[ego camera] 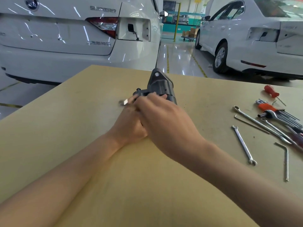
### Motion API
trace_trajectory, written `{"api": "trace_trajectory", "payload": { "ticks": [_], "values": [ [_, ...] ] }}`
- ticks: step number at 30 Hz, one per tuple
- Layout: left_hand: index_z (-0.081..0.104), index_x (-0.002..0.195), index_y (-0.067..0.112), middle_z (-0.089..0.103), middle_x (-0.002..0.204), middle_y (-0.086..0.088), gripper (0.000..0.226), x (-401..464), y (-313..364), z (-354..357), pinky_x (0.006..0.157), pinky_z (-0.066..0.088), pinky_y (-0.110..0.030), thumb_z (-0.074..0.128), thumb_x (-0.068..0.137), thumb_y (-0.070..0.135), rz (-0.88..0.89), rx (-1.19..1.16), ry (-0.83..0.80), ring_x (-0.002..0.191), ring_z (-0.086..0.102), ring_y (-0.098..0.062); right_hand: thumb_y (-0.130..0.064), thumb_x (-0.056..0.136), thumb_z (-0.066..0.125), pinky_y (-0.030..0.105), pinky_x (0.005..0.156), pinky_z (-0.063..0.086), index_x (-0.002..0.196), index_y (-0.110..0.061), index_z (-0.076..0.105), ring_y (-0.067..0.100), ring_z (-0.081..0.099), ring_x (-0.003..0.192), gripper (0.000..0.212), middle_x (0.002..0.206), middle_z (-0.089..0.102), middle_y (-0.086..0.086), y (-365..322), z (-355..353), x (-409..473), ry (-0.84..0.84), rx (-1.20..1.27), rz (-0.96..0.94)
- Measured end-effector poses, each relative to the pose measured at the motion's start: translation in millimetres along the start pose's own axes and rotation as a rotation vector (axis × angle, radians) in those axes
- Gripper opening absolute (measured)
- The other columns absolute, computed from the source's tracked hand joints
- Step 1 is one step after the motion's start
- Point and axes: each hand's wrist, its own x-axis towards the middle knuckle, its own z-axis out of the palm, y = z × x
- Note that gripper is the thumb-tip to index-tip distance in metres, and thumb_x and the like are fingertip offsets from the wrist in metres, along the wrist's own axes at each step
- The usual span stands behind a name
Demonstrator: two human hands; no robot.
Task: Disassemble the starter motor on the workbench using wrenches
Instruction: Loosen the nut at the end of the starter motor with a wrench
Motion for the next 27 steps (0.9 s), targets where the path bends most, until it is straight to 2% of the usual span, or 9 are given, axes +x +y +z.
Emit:
{"api": "trace_trajectory", "payload": {
  "ticks": [1, 2, 3, 6, 8, 10, 12, 19, 27],
  "values": [
    [0.060, 0.127, 0.001, 0.055, 0.137, -0.016, 0.053, 1, -1, 2, 0.114, 0.022, -0.047, 0.078, 0.079, 0.014, 0.056, 0.047, 0.050, 0.133, 0.044, -0.032, -0.012, 0.092, 0.051, 0.026, 0.065, 0.039, 0.093, -0.015, 0.057, 0.018, 0.058, 0.076, 0.006, 0.085, 0.060, -0.003, 8, -10, -3, 0.091, 0.233, 0.093],
    [0.061, 0.128, 0.006, 0.054, 0.139, -0.012, 0.055, 1, -2, 2, 0.114, 0.021, -0.052, 0.079, 0.078, 0.022, 0.084, 0.041, 0.081, 0.135, 0.043, -0.029, -0.015, 0.093, 0.051, 0.022, 0.063, 0.040, 0.087, -0.019, 0.053, 0.008, 0.053, 0.068, 0.008, 0.077, 0.056, -0.014, 10, -14, -7, 0.222, 0.442, 0.202],
    [0.059, 0.130, 0.013, 0.052, 0.142, -0.006, 0.057, 3, 1, -1, 0.114, 0.019, -0.053, 0.079, 0.079, 0.029, 0.082, 0.021, 0.095, 0.137, 0.041, -0.024, -0.015, 0.095, 0.051, 0.020, 0.059, 0.040, 0.084, -0.020, 0.051, 0.004, 0.048, 0.061, 0.012, 0.069, 0.053, -0.016, 16, -22, -13, 0.305, 0.643, 0.316],
    [0.056, 0.131, 0.031, 0.045, 0.146, 0.014, 0.058, 1, 1, 0, 0.118, 0.013, -0.045, 0.074, 0.078, 0.044, 0.058, -0.100, 0.102, 0.142, 0.032, -0.007, -0.013, 0.097, 0.051, 0.022, 0.049, 0.042, 0.081, -0.011, 0.053, 0.012, 0.047, 0.050, 0.017, 0.057, 0.051, -0.004, 39, -24, -35, 0.483, 1.161, 0.762],
    [0.055, 0.130, 0.035, 0.044, 0.146, 0.018, 0.057, 1, 1, -1, 0.119, 0.012, -0.043, 0.072, 0.076, 0.047, 0.050, -0.113, 0.102, 0.141, 0.031, -0.004, -0.015, 0.097, 0.051, 0.022, 0.047, 0.045, 0.076, -0.008, 0.054, 0.014, 0.051, 0.048, 0.022, 0.055, 0.054, 0.001, 50, -20, -48, 0.494, 1.417, 1.093],
    [0.055, 0.129, 0.036, 0.045, 0.145, 0.017, 0.058, 2, 2, -1, 0.118, 0.013, -0.047, 0.073, 0.075, 0.047, 0.056, -0.104, 0.111, 0.140, 0.033, -0.004, -0.016, 0.097, 0.050, 0.020, 0.045, 0.048, 0.073, -0.009, 0.054, 0.014, 0.055, 0.045, 0.026, 0.054, 0.056, 0.003, 52, -13, -55, 0.498, 1.565, 1.303],
    [0.056, 0.129, 0.035, 0.046, 0.144, 0.016, 0.060, 2, 3, 0, 0.118, 0.013, -0.052, 0.074, 0.073, 0.047, 0.044, -0.112, 0.110, 0.140, 0.034, -0.005, -0.015, 0.098, 0.048, 0.020, 0.045, 0.049, 0.072, -0.009, 0.054, 0.015, 0.057, 0.043, 0.028, 0.053, 0.058, 0.005, 52, -6, -57, 0.522, 1.623, 1.373],
    [0.054, 0.127, 0.037, 0.047, 0.143, 0.016, 0.063, 1, 5, -1, 0.119, 0.012, -0.052, 0.073, 0.070, 0.053, 0.024, -0.140, 0.098, 0.140, 0.034, -0.004, -0.015, 0.099, 0.045, 0.020, 0.046, 0.050, 0.074, -0.009, 0.054, 0.015, 0.061, 0.046, 0.028, 0.054, 0.061, 0.006, 50, -2, -57, 0.523, 1.645, 1.343],
    [0.060, 0.124, 0.030, 0.051, 0.140, 0.013, 0.057, 1, 8, 2, 0.117, 0.016, -0.055, 0.075, 0.071, 0.044, 0.005, -0.137, 0.140, 0.138, 0.039, -0.008, -0.011, 0.098, 0.046, 0.024, 0.047, 0.054, 0.076, -0.006, 0.054, 0.021, 0.067, 0.052, 0.024, 0.058, 0.064, 0.011, 41, -4, -55, 0.561, 1.674, 1.412]
  ]
}}
